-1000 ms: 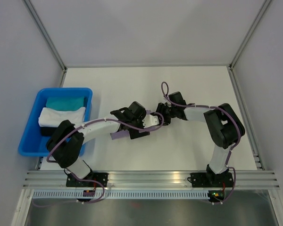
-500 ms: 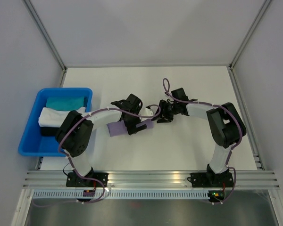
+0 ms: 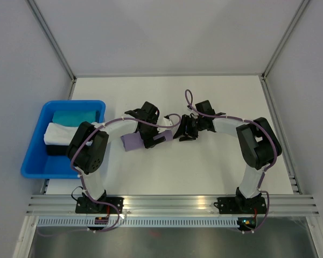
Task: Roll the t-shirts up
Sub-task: Place the rolled tshirt into the container
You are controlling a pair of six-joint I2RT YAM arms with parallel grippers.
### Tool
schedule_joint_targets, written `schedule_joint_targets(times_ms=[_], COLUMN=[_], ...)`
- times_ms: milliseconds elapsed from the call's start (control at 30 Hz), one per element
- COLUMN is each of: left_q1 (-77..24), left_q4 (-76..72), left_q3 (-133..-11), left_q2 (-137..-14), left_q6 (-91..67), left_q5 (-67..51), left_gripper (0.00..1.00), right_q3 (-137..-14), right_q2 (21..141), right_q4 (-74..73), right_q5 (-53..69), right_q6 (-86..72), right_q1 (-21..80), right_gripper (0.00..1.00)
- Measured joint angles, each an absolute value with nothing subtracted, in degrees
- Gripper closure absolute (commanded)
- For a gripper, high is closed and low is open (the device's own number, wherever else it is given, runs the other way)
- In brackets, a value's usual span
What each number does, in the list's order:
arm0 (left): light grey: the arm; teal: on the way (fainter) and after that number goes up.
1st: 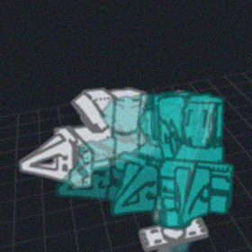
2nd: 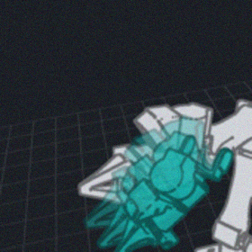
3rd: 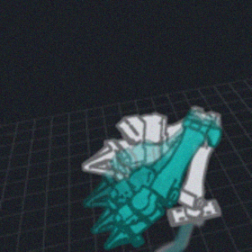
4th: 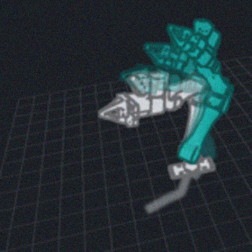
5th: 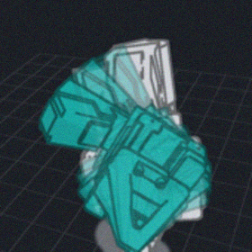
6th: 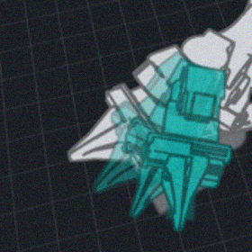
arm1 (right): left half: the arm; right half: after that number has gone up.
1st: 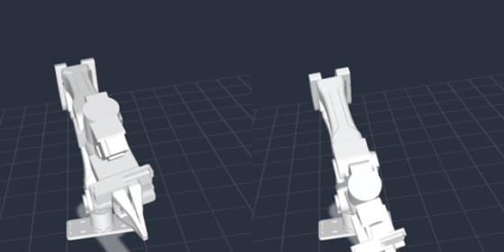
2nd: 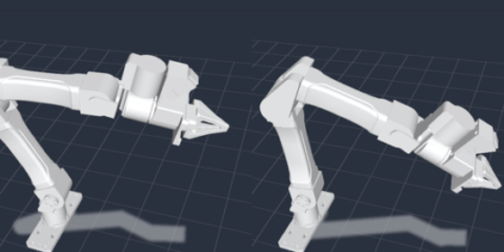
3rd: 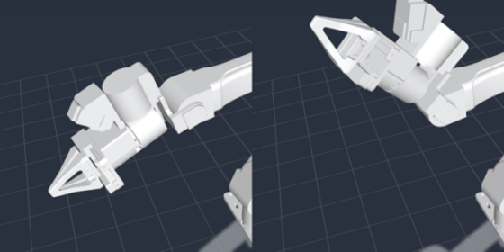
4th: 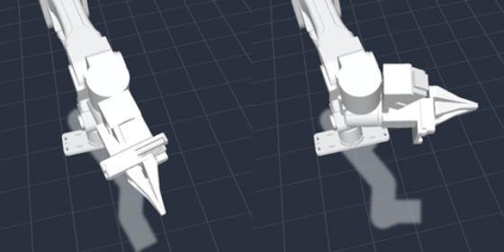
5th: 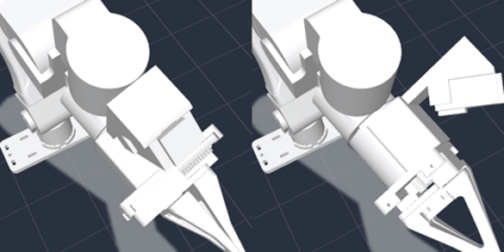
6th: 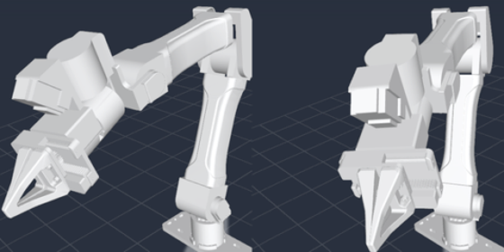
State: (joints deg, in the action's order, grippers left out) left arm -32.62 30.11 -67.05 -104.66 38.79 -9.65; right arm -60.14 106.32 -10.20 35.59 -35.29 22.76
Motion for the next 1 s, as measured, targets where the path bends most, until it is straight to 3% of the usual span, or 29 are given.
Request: schedule_joint_targets(times_ms=[100,233,300,333,400,1000], left_q1=[-32.2,-31.2,-30.7,-30.5,-30.6,-30.4], left_q4=[30.1,29.8,29.5,29.5,29.5,32.8], left_q3=[-68.1,-70.1,-71.0,-71.0,-70.8,-63.3], left_q2=[-105.6,-107.3,-107.9,-107.9,-107.7,-99.4], left_q6=[39.3,39.2,39.3,39.3,39.5,49.1], left_q5=[-9.7,-9.6,-9.4,-9.5,-9.4,-9.1], left_gripper=[0.1,0.58,0.68,0.83,0.97,0.98], right_q3=[-60.1,-60.1,-60.1,-60.1,-60.1,-59.4], right_q2=[105.6,104.4,103.8,103.5,102.9,101.5], right_q4=[-10.4,-10.9,-11.1,-11.2,-11.2,-11.2], right_q5=[35.7,35.7,35.7,35.7,35.7,35.7], right_q6=[-34.9,-34.4,-34.2,-34.2,-34.2,-33.8], right_q1=[22.6,22.0,21.5,21.2,20.6,17.1], right_gripper=[0.48,0.48,0.48,0.48,0.48,0.49])
